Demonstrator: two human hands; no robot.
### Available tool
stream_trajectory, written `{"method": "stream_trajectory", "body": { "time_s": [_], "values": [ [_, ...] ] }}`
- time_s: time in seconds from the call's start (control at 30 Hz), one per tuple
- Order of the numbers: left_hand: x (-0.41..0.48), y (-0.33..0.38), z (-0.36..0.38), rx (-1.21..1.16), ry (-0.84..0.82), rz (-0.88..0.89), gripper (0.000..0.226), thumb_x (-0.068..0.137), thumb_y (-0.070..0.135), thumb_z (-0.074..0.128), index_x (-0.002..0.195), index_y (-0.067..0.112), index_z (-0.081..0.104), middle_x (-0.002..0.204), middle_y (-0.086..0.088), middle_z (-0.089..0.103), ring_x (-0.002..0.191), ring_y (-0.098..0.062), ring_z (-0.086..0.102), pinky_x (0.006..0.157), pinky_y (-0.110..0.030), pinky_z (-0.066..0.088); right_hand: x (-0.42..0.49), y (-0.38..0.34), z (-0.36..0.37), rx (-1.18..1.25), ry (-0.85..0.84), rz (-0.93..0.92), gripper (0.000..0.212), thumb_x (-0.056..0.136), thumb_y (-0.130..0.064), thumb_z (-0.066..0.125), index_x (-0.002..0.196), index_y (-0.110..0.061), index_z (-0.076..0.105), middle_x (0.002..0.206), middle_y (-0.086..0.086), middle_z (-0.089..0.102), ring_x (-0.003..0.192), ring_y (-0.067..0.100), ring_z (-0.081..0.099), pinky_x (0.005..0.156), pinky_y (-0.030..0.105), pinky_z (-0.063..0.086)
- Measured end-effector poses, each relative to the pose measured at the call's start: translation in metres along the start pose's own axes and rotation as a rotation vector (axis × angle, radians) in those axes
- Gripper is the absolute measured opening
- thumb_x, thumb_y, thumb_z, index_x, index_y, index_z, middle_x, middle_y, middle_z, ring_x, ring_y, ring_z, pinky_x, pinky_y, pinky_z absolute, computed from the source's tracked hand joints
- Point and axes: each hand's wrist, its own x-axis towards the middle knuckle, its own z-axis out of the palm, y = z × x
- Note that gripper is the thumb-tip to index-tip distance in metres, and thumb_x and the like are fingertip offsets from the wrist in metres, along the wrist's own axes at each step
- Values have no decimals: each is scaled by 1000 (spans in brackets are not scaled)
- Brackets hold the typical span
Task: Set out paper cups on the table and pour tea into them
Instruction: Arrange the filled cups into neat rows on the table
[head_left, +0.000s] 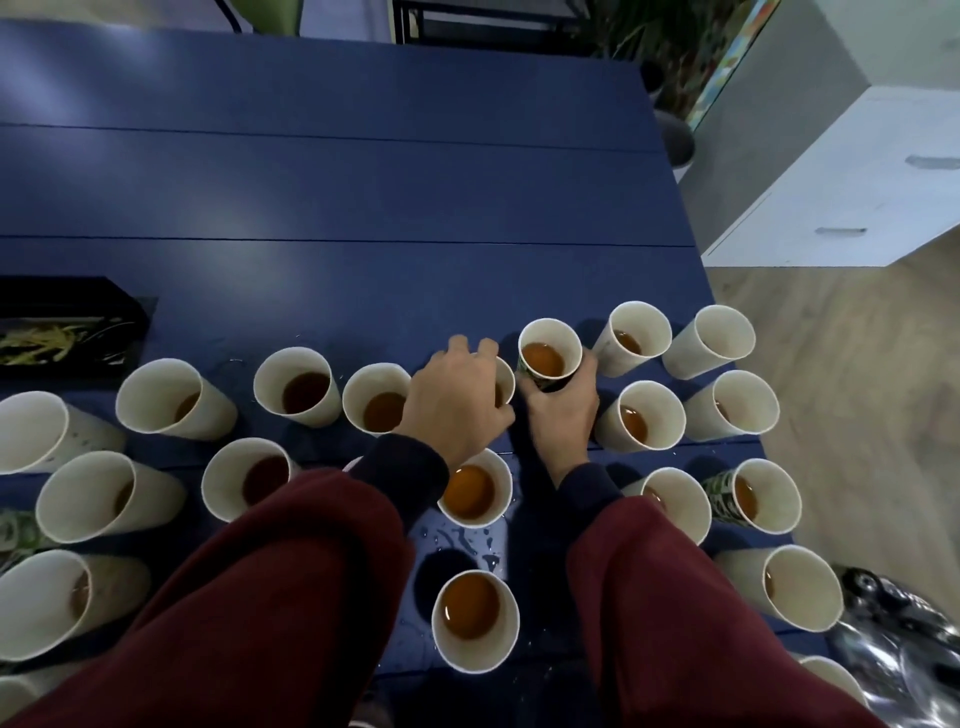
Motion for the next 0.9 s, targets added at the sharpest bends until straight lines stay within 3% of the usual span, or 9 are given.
{"method": "stream_trajectory", "body": {
  "time_s": [0.37, 0.5, 0.67, 0.73, 0.83, 0.9],
  "values": [
    [-4, 9, -23, 2, 13, -36, 41, 83, 39, 66, 112, 16, 49, 101, -2, 46, 89, -23, 53, 71, -33, 45, 4, -2, -6, -120, -85, 15, 63, 74, -21, 85, 124, -20, 47, 112, -1, 67, 104, 21, 64, 92, 40, 51],
    [-10, 14, -37, 32, 18, -47, 50, 82, 45, 67, 120, 18, 49, 112, -4, 52, 95, -25, 55, 71, -33, 41, -6, -12, -12, -125, -138, 80, 73, 75, -10, 83, 135, -14, 42, 114, 0, 62, 105, 19, 59, 87, 28, 46],
    [-25, 28, -55, 19, 68, -62, 54, 80, 44, 69, 125, 22, 50, 111, -3, 51, 87, -18, 45, 72, -32, 40, -30, -22, -29, -128, -243, 198, 72, 75, -16, 84, 137, -13, 48, 131, 4, 57, 122, 22, 55, 101, 36, 48],
    [-33, 34, -60, 17, 92, -54, 51, 78, 44, 68, 122, 22, 52, 107, -1, 50, 84, -17, 42, 70, -32, 38, -45, -30, -41, -59, -311, 128, 65, 75, -12, 83, 131, -19, 52, 130, -1, 59, 125, 19, 55, 102, 34, 49],
    [-42, 45, -64, -13, 131, -29, 48, 77, 45, 66, 118, 22, 54, 100, 0, 48, 83, -19, 47, 69, -33, 41, -69, -54, -59, 1, -482, -128, 68, 74, -10, 86, 130, -24, 50, 122, -11, 64, 116, 5, 61, 93, 17, 49],
    [-50, 54, -67, -1, 150, -7, 48, 77, 49, 65, 116, 23, 54, 101, 0, 49, 84, -19, 49, 71, -32, 42, -82, -65, -66, 37, -511, -228, 71, 71, -22, 88, 131, -21, 49, 120, -9, 67, 111, 5, 64, 90, 21, 52]
  ]
}}
